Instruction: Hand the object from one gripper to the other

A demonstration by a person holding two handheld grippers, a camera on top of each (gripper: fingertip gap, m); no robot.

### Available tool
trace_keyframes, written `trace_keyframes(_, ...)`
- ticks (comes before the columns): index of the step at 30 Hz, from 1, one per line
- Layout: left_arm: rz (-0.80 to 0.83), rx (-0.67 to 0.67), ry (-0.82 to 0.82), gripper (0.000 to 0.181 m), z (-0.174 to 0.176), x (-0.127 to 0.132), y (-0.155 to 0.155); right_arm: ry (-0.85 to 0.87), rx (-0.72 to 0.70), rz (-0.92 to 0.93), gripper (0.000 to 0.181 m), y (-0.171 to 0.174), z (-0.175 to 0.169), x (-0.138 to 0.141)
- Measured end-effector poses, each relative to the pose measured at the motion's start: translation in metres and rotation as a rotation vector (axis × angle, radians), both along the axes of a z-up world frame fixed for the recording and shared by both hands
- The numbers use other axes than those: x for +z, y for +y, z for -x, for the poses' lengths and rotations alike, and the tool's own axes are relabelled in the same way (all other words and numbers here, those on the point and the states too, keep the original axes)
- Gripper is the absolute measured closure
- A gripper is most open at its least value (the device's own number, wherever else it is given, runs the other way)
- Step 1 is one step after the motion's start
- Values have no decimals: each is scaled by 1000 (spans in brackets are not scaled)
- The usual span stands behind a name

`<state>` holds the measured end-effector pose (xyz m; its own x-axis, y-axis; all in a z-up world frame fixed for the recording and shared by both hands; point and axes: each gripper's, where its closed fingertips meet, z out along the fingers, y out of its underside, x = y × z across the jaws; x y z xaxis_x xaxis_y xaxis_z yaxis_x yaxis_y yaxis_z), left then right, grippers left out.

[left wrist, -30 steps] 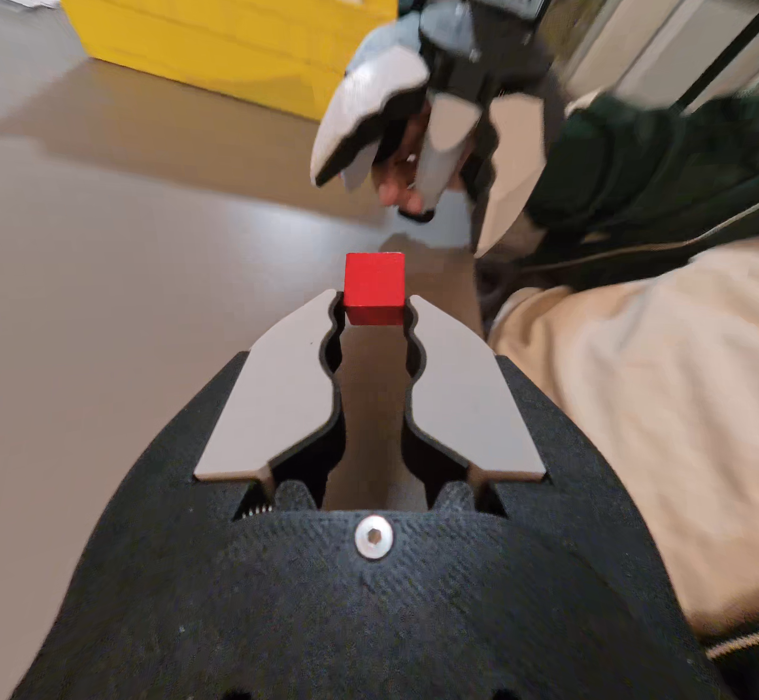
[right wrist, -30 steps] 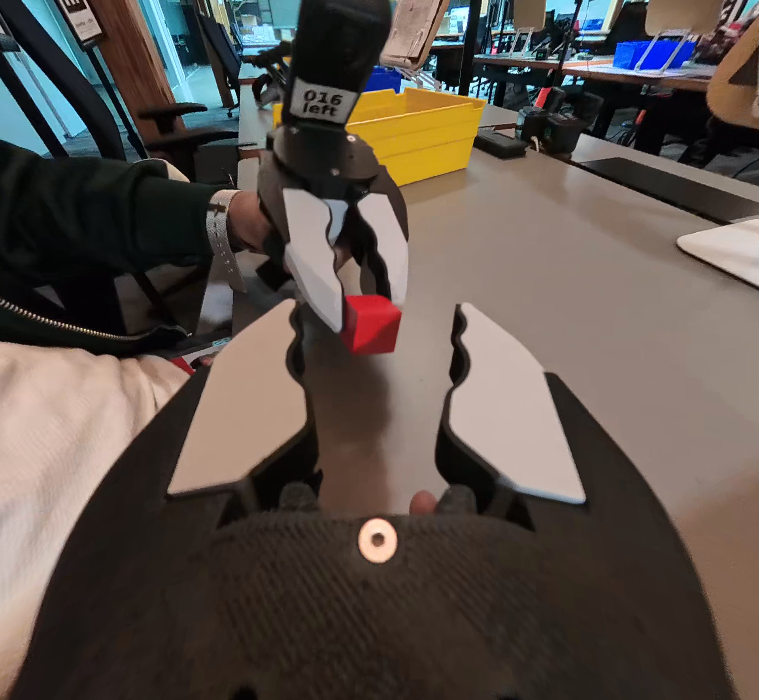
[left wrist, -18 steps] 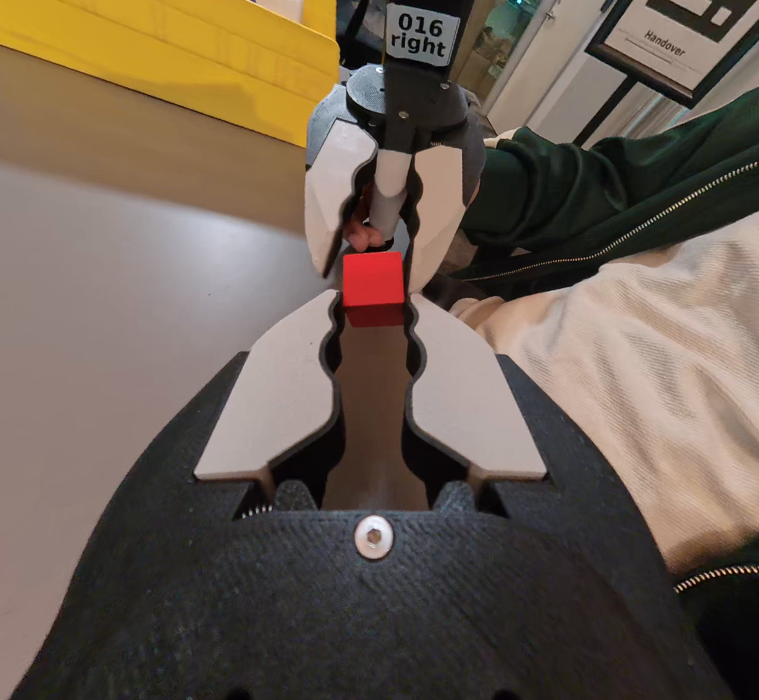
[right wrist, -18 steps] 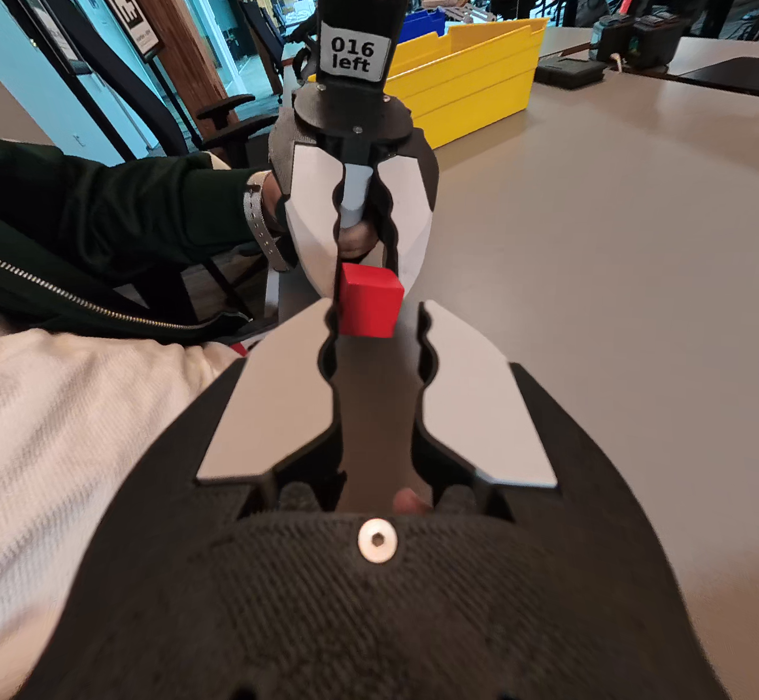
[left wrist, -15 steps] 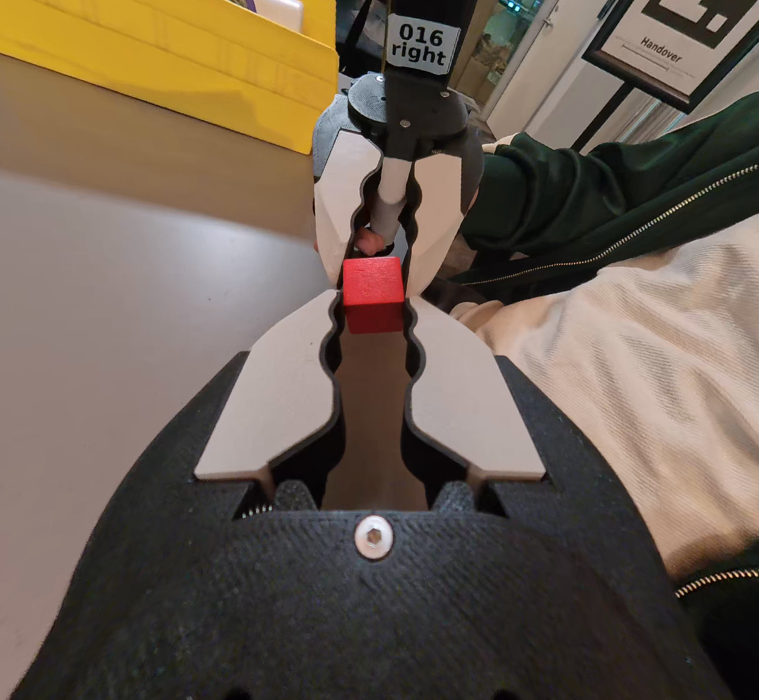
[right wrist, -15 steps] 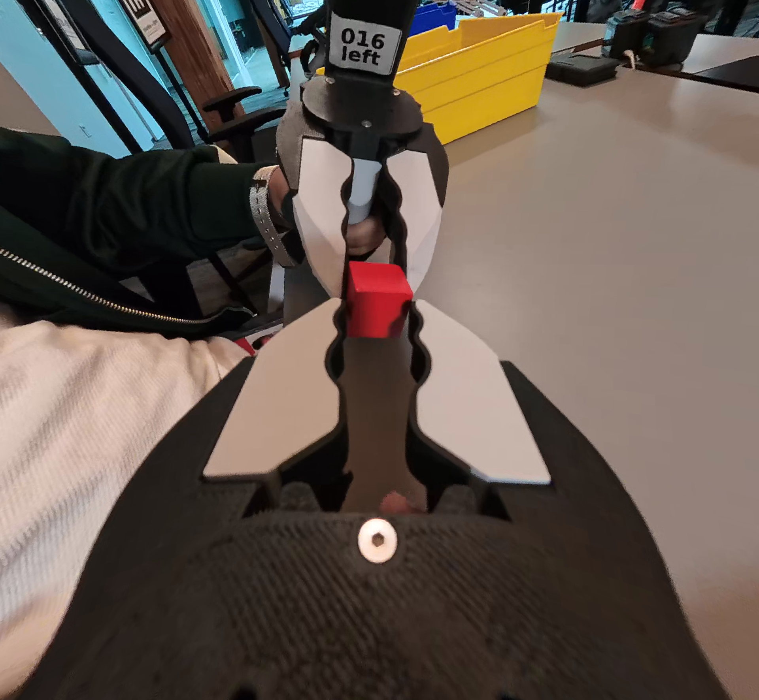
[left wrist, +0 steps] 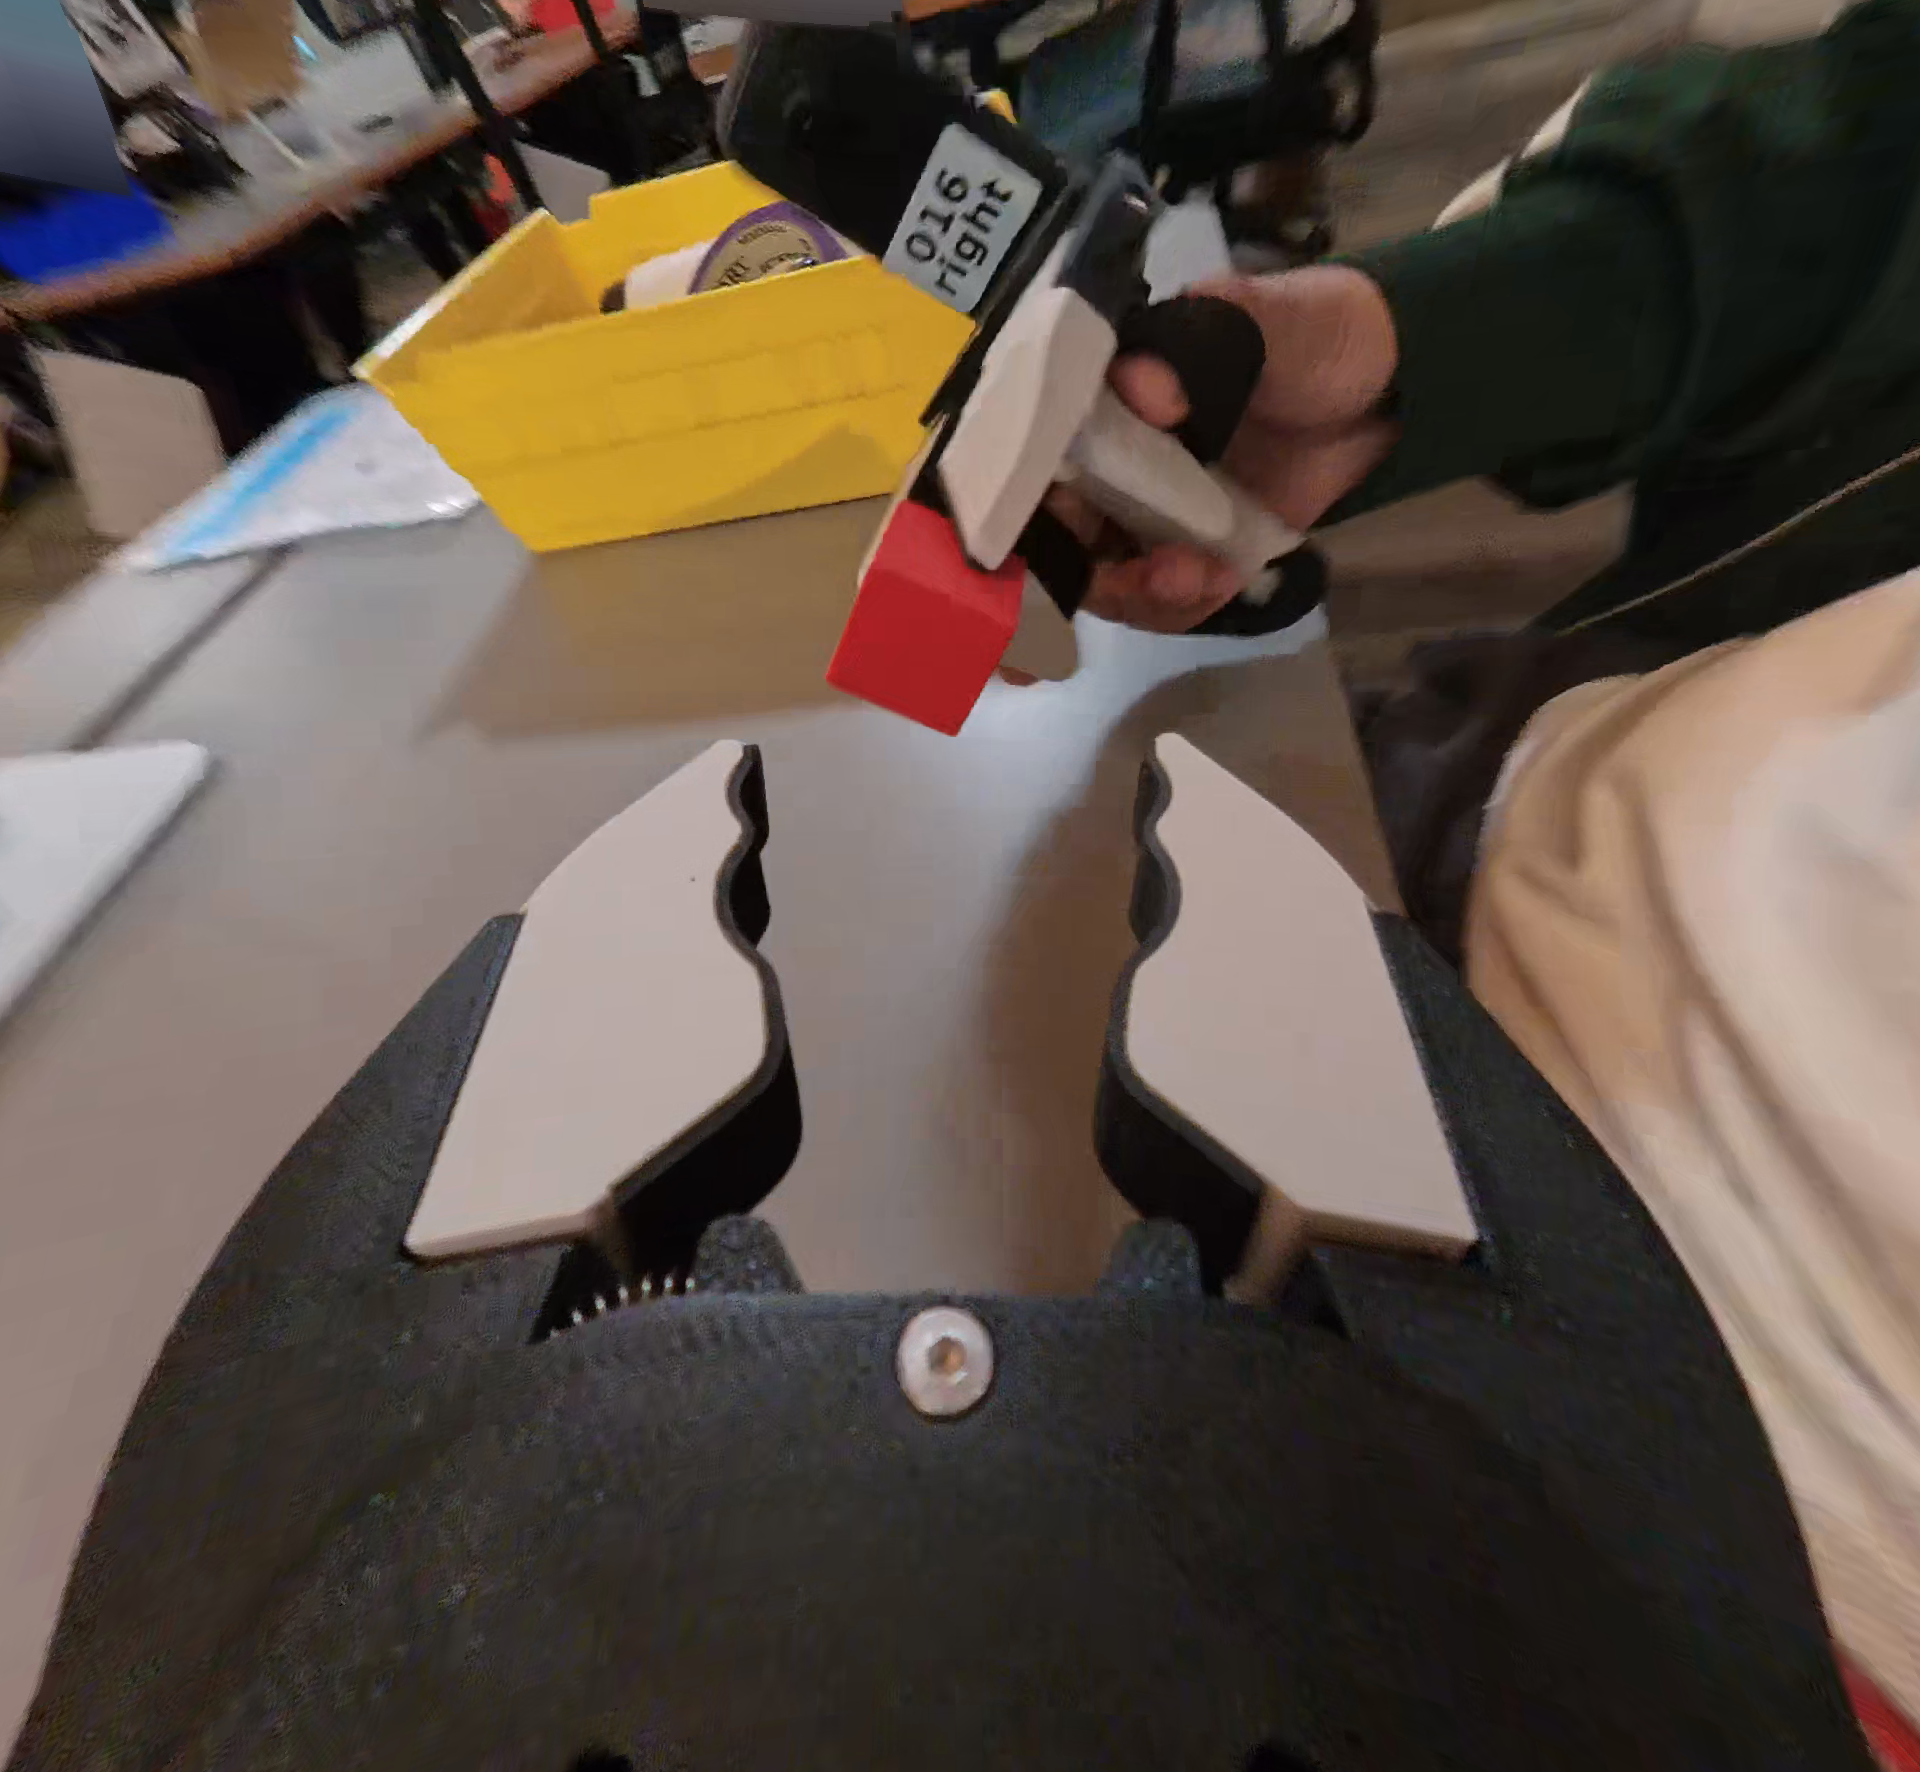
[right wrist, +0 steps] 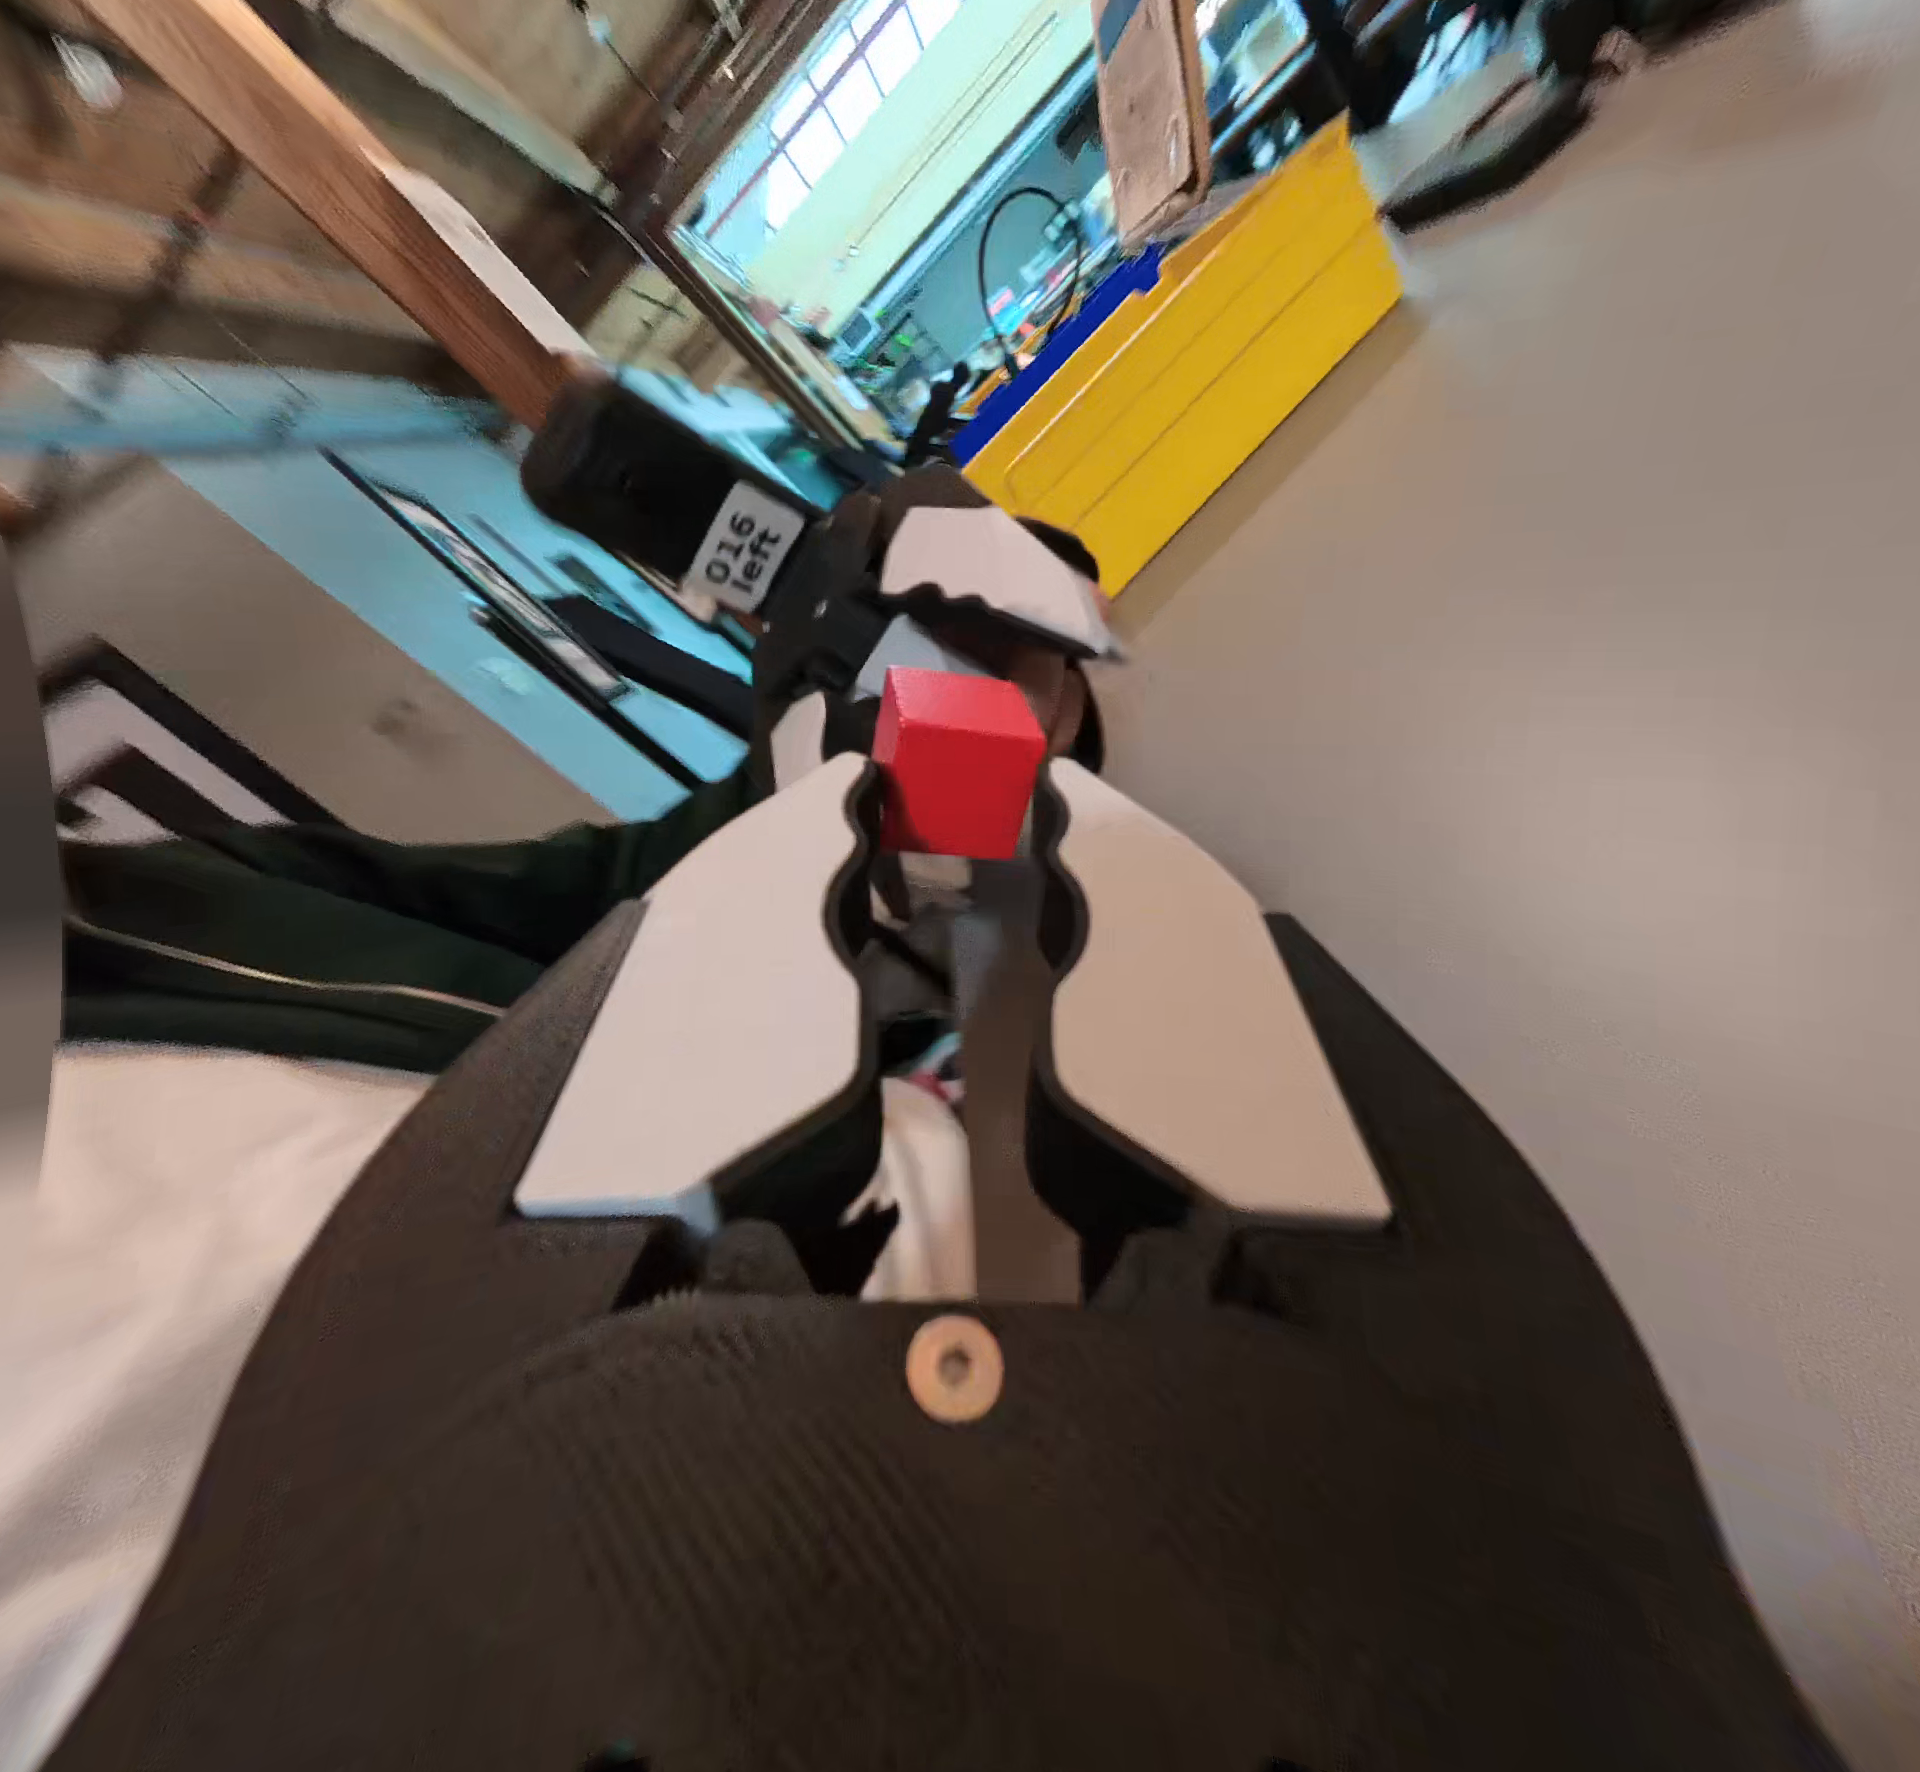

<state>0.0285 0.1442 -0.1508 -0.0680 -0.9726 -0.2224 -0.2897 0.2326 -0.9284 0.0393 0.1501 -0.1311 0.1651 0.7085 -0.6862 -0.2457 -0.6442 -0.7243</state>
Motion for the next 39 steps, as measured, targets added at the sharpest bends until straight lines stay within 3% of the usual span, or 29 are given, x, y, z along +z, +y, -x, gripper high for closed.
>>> trace_keyframes(2, -96, 27, 14, 118, -3, -1, -1, 74, 62, 143, 154, -1, 1, -5)
trace_keyframes(5, -113, 30, 25, 128, -6, -5, -3, 166, 126, 240, 154, -5, 3, -2)
trace_keyframes(10, -72, 21, -21, 140, -6, 3, -5, 124, 144, 258, 154, -8, 8, -8)
trace_keyframes(12, -58, 9, -11, 153, -5, 2, -6, 136, 150, 264, 153, -9, 9, -7)
trace_keyframes(16, -27, 15, -3, 153, -5, 2, -5, 134, 138, 231, 152, -7, 9, -6)
trace_keyframes(17, -6, 22, -8, 153, -5, 3, -3, 126, 107, 203, 146, -4, 8, -6)
trace_keyframes(19, 60, 30, -27, 153, -4, 6, -1, 101, -14, 125, 113, 9, 2, -5)
trace_keyframes(21, 159, 27, -56, 153, -3, 10, 1, 83, -112, -4, 106, 17, -6, 6)
trace_keyframes(25, 450, -53, -132, 153, -2, 20, -4, -40, -206, -318, 120, 11, -14, 29)
trace_keyframes(28, 582, -93, -177, 153, -1, 26, -5, -144, -209, -434, 126, 5, -8, 27)
trace_keyframes(33, 579, -112, -125, 153, -4, 19, -12, -198, -139, -435, 132, -3, 8, 18)
trace_keyframes(36, 583, -123, -113, 153, -8, 17, -17, -247, -112, -447, 152, -6, 11, 12)
trace_keyframes(39, 584, -136, -117, 153, -8, 17, -19, -252, -103, -435, 153, -8, 12, 13)
